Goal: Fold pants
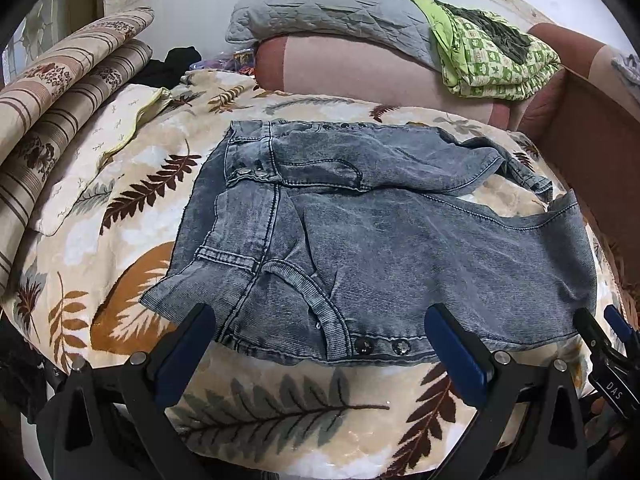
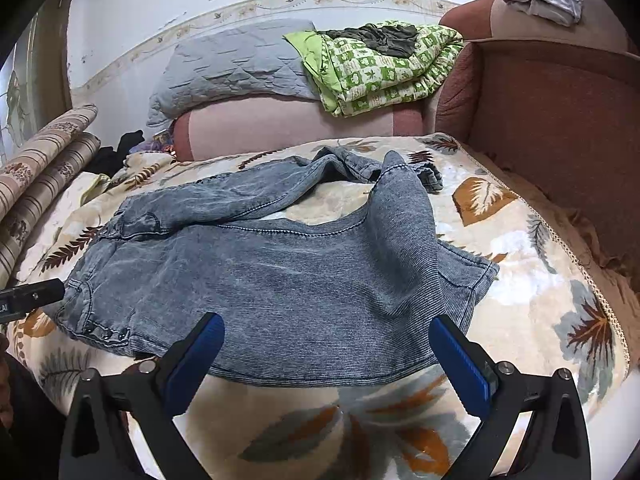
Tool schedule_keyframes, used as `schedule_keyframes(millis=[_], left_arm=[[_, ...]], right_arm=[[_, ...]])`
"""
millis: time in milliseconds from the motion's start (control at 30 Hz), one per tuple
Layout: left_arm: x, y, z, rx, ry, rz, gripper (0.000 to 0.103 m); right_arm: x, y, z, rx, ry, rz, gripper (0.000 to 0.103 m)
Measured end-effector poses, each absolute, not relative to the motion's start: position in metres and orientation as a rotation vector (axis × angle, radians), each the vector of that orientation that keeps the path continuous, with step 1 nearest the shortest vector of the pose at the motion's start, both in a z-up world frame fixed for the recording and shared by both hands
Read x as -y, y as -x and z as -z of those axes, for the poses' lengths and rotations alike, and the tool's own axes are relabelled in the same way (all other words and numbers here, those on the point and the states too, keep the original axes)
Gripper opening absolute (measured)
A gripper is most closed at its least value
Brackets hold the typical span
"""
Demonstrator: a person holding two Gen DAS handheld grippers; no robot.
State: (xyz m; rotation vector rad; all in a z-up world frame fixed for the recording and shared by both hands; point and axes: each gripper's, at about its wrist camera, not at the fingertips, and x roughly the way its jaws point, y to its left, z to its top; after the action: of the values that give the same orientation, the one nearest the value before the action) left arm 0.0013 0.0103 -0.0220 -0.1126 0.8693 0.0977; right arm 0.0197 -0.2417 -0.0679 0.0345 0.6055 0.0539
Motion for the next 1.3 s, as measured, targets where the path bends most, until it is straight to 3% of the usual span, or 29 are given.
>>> schedule_keyframes(millis=[1100,1300], left_arm=[[-0.016,0.0,0.024,-0.876,0.113,-0.101,0.103],[-0.064,-0.006,0.041,-0.936,0.236,-0.159,0.103]], right_arm=[[0.241,-0.02,0.069,-0.605,-0.035,-0.053,0.103],[0.267,-0.017,0.062,-0.644,-0.157,-0.093,0.103]])
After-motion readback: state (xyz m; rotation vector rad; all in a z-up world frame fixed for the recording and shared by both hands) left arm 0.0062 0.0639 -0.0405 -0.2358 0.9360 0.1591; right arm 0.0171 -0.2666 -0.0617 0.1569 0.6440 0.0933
